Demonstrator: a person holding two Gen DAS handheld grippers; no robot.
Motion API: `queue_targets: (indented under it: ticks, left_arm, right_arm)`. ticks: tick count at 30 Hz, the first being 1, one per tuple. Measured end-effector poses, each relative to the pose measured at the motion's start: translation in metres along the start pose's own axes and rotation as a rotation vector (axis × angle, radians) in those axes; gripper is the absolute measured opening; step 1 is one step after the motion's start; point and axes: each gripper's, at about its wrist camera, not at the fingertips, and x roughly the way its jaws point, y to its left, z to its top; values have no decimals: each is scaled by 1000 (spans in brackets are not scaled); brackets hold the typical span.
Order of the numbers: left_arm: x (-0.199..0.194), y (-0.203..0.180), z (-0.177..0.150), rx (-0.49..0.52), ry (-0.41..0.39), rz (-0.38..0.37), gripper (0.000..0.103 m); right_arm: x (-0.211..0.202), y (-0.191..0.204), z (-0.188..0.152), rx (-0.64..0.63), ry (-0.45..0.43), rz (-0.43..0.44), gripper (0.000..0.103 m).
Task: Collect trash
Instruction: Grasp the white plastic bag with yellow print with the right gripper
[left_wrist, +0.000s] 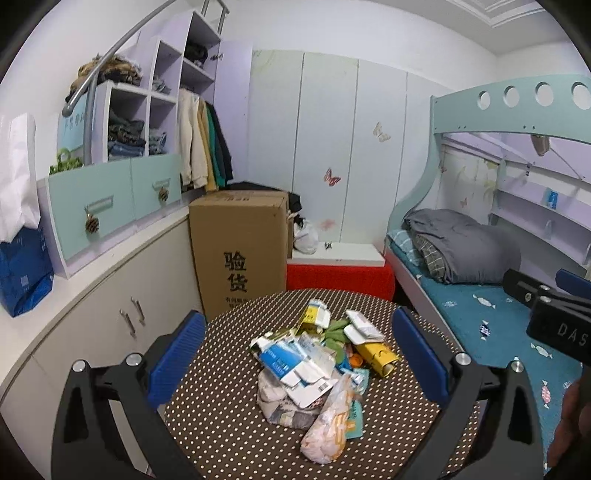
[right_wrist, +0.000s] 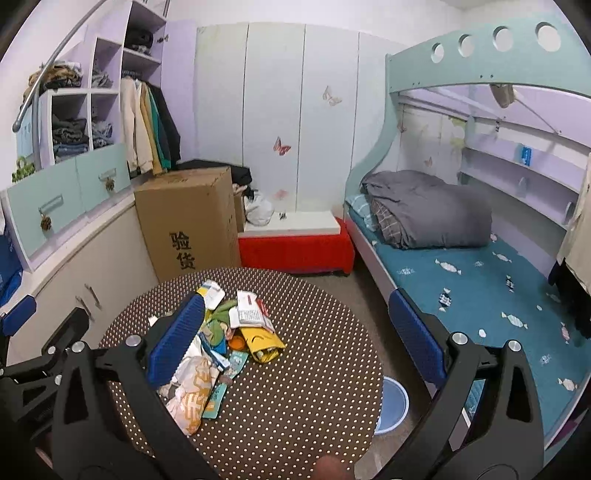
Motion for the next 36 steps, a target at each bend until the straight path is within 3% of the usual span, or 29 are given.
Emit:
queue_targets:
  ticks: [7,13,18,26,27,31,36]
  left_arm:
    - [26,26,-31,-13,89,61,99]
    - [50,55,-64,-35,191,113,99]
    - [61,67,-82,-24,241,140,99]
    - [78,76,-97,-8,299,159,99]
    - [80,76,-97,-4,303,159,99]
    - [90,69,-99,19,320,143,99]
    - [110,55,-96,36,317,82,99]
  right_arm:
    - [45,13,-31,-24,138,59,97]
    - [98,42,-81,-45,322,170,97]
    - [126,77,-109,-81,406,277,97]
    - [163,114,-133,-96,524,376,63]
    - [166,115,-134,-94,534,381,48]
    - [164,102,-134,-39,534,429,39]
    - [155,68,-122,56,493,447,38]
